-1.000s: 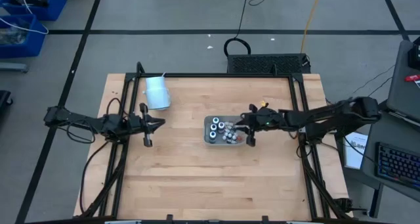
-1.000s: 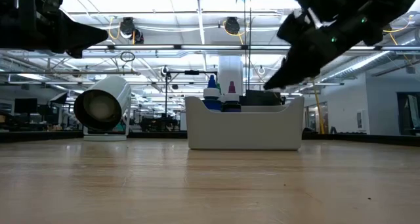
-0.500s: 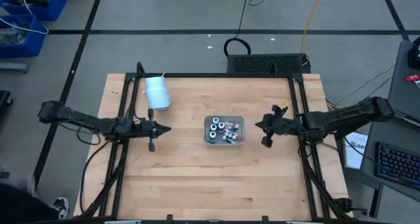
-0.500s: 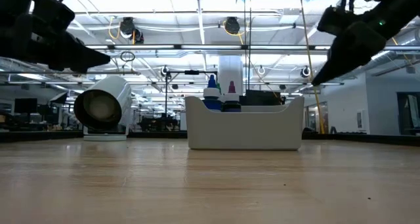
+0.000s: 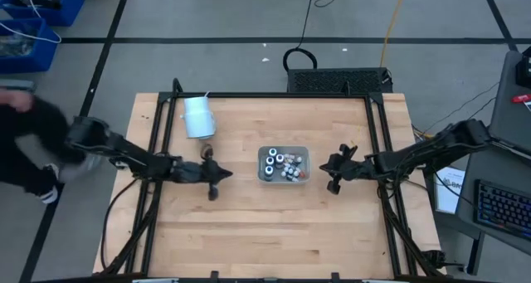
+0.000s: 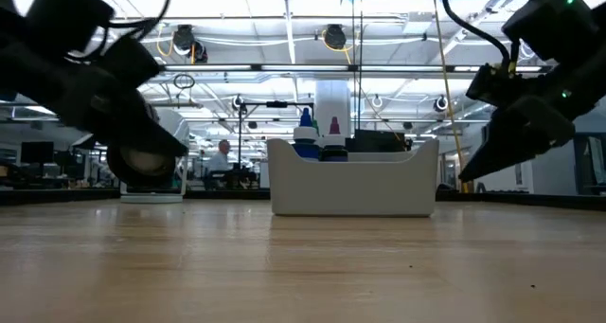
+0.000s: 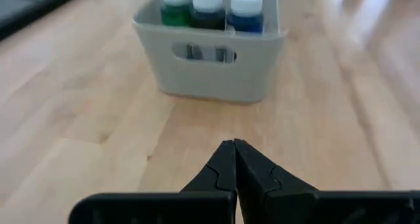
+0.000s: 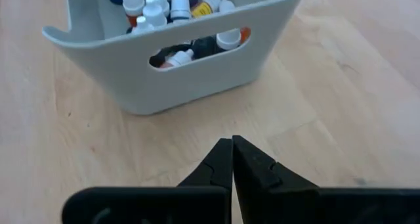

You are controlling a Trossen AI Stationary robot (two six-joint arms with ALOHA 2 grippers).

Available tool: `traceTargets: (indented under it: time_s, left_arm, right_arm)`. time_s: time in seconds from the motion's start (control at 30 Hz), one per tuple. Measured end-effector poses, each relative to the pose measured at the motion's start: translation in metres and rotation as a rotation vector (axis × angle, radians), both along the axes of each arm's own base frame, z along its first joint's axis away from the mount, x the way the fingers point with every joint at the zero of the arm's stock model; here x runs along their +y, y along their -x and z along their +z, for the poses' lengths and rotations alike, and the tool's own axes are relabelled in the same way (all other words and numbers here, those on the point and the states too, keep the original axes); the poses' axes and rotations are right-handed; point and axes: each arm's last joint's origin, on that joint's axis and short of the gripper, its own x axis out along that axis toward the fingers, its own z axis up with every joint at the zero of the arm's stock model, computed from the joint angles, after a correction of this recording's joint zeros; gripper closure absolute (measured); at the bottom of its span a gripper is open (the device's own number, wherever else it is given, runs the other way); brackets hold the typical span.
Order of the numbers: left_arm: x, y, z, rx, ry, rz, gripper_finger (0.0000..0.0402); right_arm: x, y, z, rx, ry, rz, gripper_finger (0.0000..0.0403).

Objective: Pick & Place food coloring
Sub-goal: Adjust the bin

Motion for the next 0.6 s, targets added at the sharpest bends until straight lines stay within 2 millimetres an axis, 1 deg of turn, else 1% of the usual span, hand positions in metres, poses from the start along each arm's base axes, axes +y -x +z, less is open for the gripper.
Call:
traceTargets:
  time_s: [0.07,0.17,0.33,0.43,0.6]
  left_arm:
    - [-0.004,-0.014,-0.005,0.037,-0.022,0.013,0.0399]
    - [-0.008,-0.04,-0.006,0.057,-0.046,0.026,0.04]
    - [-0.005,-0.075,-0.003,0.067,-0.055,0.032,0.04]
    - [-0.001,-0.084,-0.004,0.091,-0.047,0.033,0.0399]
    - [0.004,-0.085,-0.006,0.112,-0.048,0.052,0.04]
  right_arm:
    - [0.0,0.0,-0.005,-0.022,0.004,0.007,0.0402]
    - [0.0,-0.002,-0.009,-0.041,0.016,0.021,0.0402]
    - [0.001,-0.008,-0.01,-0.066,0.035,0.043,0.0402]
    - [0.001,-0.012,-0.013,-0.063,0.065,0.062,0.0403]
    - [-0.002,-0.019,-0.02,-0.067,0.076,0.067,0.0403]
